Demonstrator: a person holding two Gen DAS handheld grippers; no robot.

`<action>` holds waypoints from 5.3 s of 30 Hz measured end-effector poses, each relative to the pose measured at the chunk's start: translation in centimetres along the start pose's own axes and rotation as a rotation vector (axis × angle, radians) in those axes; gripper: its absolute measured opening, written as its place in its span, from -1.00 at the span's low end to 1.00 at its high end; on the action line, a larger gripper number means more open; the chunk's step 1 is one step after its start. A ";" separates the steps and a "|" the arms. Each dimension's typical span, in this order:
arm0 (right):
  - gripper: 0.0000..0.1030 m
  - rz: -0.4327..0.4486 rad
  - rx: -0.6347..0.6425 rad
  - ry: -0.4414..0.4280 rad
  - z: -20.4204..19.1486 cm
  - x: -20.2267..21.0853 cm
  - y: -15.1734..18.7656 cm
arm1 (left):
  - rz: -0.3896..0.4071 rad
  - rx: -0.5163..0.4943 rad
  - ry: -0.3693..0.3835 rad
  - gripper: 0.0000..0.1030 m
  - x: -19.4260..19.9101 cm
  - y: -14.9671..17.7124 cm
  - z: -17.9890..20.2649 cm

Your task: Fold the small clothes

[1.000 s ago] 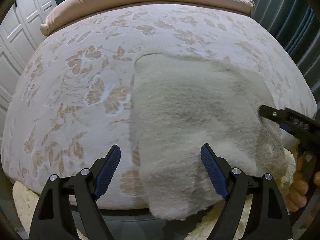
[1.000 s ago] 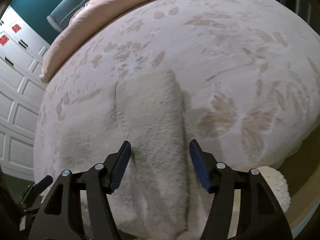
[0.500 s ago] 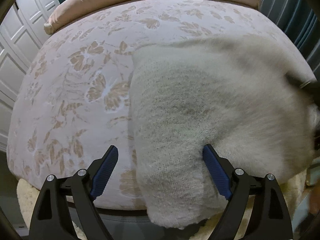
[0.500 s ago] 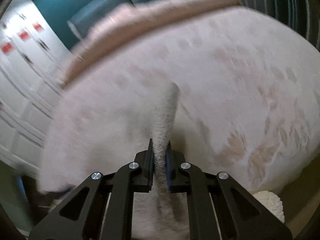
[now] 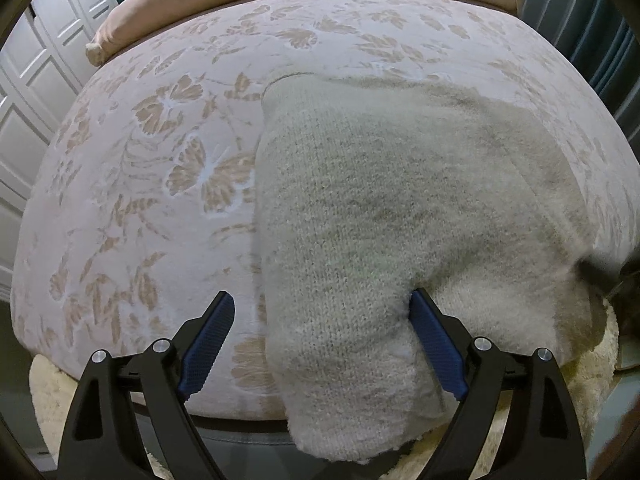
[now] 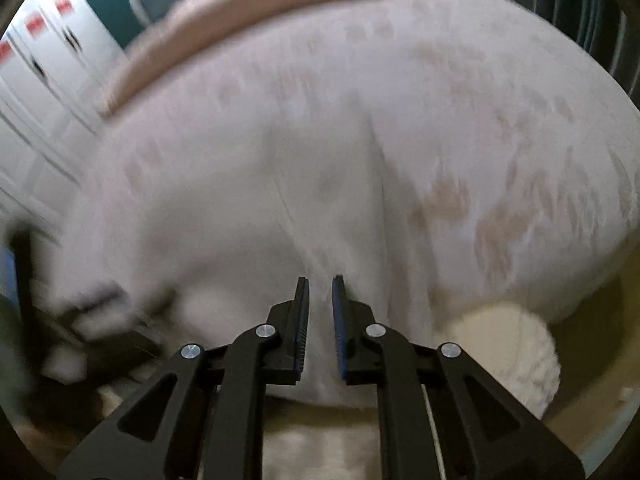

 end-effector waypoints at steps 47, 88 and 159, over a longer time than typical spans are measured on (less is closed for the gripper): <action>0.73 -0.002 -0.236 -0.171 4.4 -4.8 -2.4 | -0.123 0.243 0.364 0.90 -4.9 -1.2 -0.6; 0.20 0.240 -0.008 -0.284 -17.0 -0.1 -9.3 | 0.338 0.220 0.333 0.55 5.5 -5.3 -22.4; 0.29 0.114 0.168 0.115 -19.7 -6.7 0.4 | 0.120 0.311 0.038 0.48 -4.9 1.0 -20.3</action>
Point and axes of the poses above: each gripper's, at about its wrist camera, not at the fingertips, and x roughly against the way its jaws point, z to its right, y to its underside, the point moved 3 cm from there along -x, roughly the way its jaws point, and after that the axes turned 2 degrees about -y, right-handed, at the moved point
